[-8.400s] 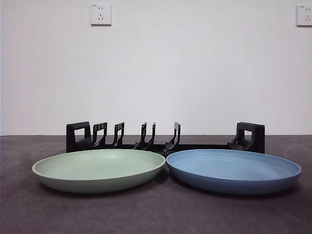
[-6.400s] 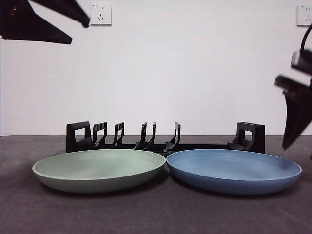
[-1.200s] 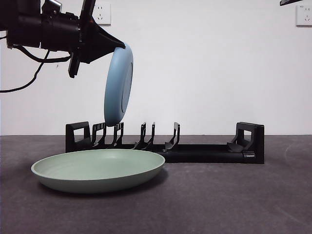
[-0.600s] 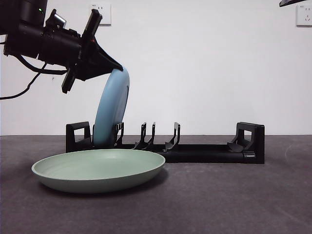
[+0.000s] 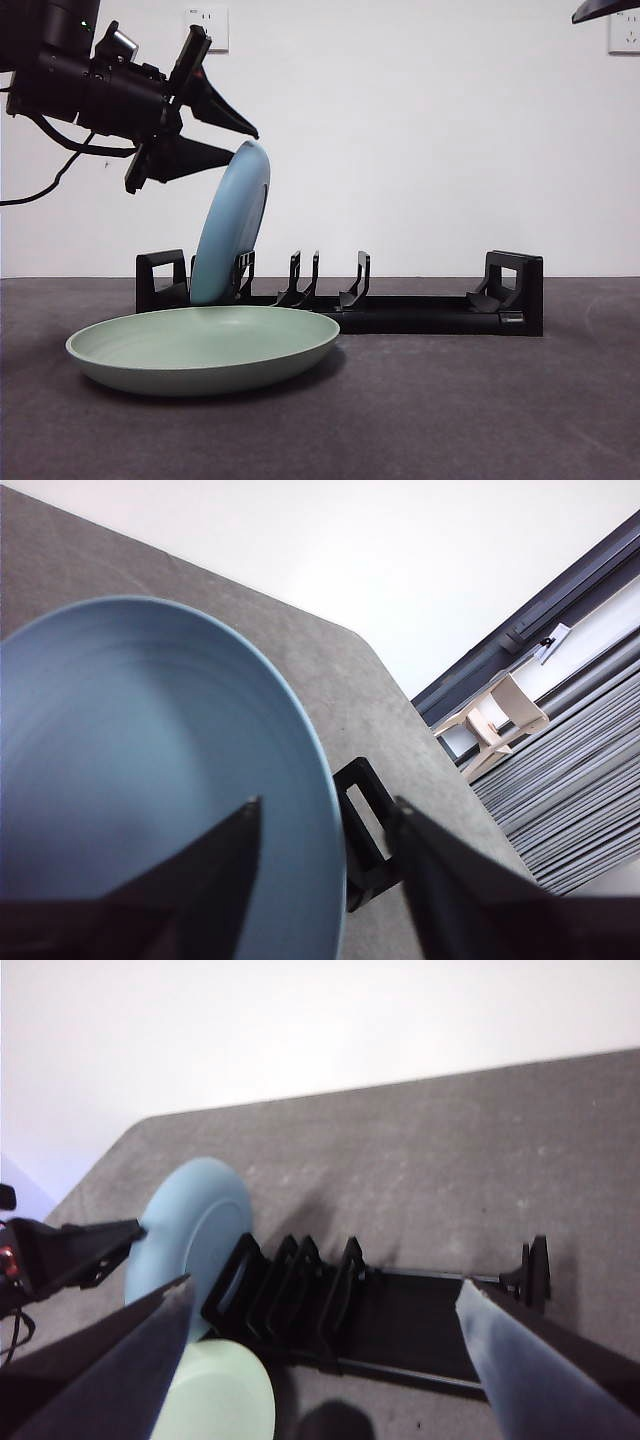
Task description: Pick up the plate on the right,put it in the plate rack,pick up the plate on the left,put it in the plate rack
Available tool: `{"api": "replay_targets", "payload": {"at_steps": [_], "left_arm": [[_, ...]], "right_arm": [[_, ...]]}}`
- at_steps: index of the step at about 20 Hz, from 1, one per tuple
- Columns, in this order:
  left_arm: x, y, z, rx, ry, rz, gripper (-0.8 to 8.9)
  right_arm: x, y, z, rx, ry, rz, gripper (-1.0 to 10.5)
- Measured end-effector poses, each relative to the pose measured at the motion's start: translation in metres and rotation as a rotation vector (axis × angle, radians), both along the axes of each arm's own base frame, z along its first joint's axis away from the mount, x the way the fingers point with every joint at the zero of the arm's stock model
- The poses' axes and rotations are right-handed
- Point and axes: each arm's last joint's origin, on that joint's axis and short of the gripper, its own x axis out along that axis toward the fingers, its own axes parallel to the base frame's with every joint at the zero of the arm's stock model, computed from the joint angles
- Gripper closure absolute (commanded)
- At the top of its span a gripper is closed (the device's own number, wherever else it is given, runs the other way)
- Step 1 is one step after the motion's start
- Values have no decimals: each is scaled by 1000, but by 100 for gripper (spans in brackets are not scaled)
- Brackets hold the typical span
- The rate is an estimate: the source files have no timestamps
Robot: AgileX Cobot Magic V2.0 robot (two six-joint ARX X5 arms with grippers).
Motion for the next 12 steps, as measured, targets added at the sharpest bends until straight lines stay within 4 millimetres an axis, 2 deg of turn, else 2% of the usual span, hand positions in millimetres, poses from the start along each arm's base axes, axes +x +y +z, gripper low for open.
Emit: {"api": "replay_targets", "payload": {"at_steps": [4, 7, 9, 12], "left_arm": [[-1, -1, 1, -2, -8, -51, 524], [-4, -1, 9, 2, -59, -96, 524], [-11, 0, 26, 9, -129, -105, 524], [-30, 5, 63, 31, -279, -106, 526]], "right_arm": [[-1, 0, -2, -5, 24, 0, 507], [-1, 0, -4, -5, 45, 13, 510], [0, 4, -8, 5, 78, 67, 510], [5, 13, -20, 25, 177, 185, 510]]}}
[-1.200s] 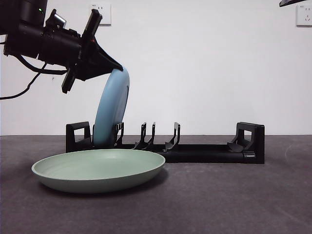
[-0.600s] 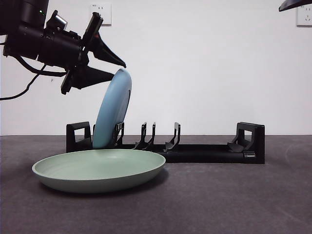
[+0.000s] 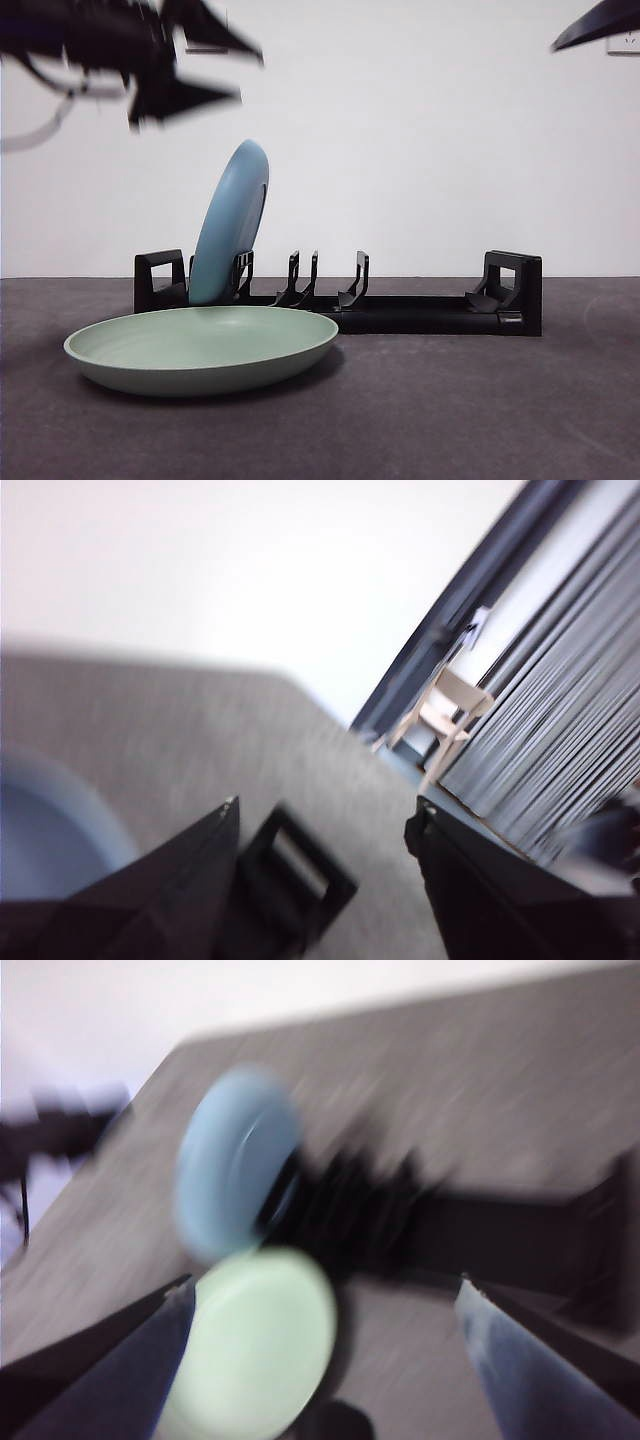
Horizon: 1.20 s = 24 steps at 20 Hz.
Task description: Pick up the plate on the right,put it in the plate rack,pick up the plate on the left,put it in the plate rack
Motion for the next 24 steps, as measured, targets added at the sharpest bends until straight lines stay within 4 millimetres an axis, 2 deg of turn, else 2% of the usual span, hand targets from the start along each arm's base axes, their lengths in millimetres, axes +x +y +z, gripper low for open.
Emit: {"api": "replay_targets", "payload": {"at_steps": [4, 8, 13, 15, 17, 19, 24], "left_arm": [[-37, 6, 46, 112, -167, 51, 525], [-78, 7, 66, 356, -276, 165, 524], [-133, 1, 70, 793, -449, 208, 524], [-147, -5, 67, 927, -483, 209, 524], [-155, -14, 64, 1033, -503, 226, 524], [-163, -23, 62, 1098, -529, 227, 524], [-181, -40, 62, 1109, -599, 169, 524]], "right_arm": [[12, 15, -27, -12, 191, 121, 510], [28, 35, -54, -52, 300, 188, 511], [55, 71, -101, -84, 405, 276, 583], [64, 84, -122, -73, 450, 317, 587], [71, 93, -139, -67, 485, 321, 649], [78, 98, -154, -63, 508, 312, 670], [87, 106, -176, -41, 550, 286, 672]]}}
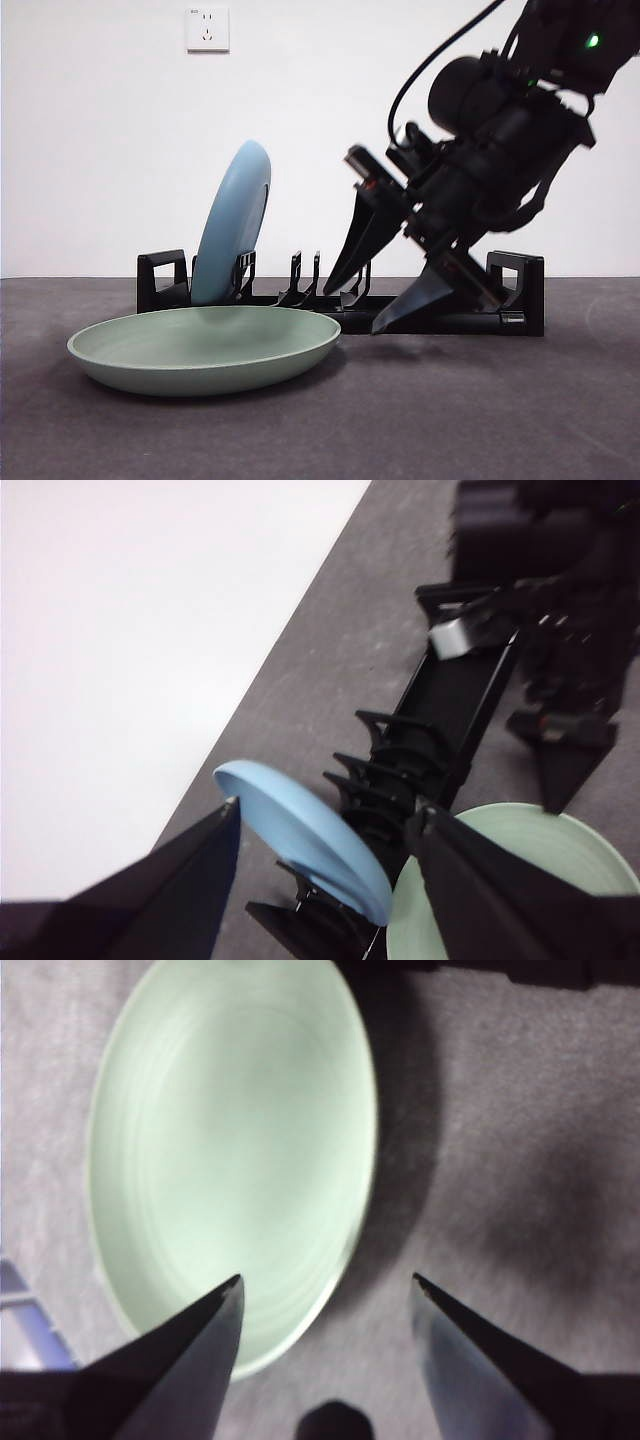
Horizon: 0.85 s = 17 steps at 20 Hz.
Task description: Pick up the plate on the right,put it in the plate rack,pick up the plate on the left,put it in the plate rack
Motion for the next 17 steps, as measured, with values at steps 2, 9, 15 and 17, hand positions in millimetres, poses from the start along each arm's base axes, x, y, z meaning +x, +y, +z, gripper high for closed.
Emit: {"api": "replay_targets", "payload": {"at_steps": [2, 9, 15, 17], "left_arm": [[-3, -3, 0, 7, -7, -7, 524], [-7, -6, 0, 15, -16, -3, 524], [-8, -5, -4, 52, 10, -2, 525], [-9, -4, -7, 68, 38, -35, 526]], "right_arm": [[2, 3, -8, 0, 16, -6, 703], [4, 16, -19, 26, 38, -29, 828], [4, 16, -23, -15, 39, -67, 962], [3, 16, -24, -25, 50, -67, 962]]}}
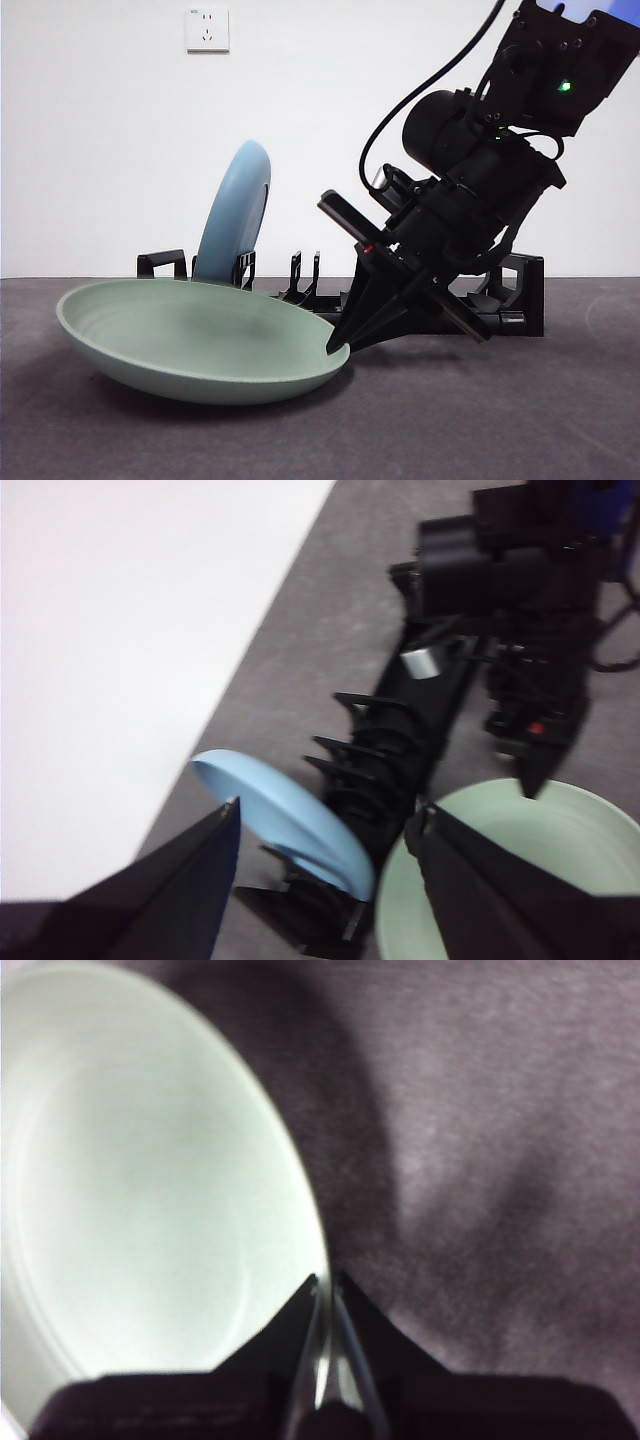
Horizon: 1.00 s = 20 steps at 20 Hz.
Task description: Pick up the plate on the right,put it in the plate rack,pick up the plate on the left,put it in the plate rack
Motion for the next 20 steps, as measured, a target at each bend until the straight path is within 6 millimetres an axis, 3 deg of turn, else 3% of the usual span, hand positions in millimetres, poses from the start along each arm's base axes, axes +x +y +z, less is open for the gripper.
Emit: {"api": "replay_targets", "payload": {"at_steps": [5, 12, 20], "left_arm": [[-6, -10, -15, 37, 164, -191, 532], [-9, -50, -43, 149, 284, -304, 534], [-19, -86, -80, 322, 383, -385, 536]], "right_arm": [[-13, -8, 9, -75, 84, 5, 962], [-38, -30, 70, -115, -12, -12, 962], [-51, -60, 100, -116, -30, -59, 962]]}}
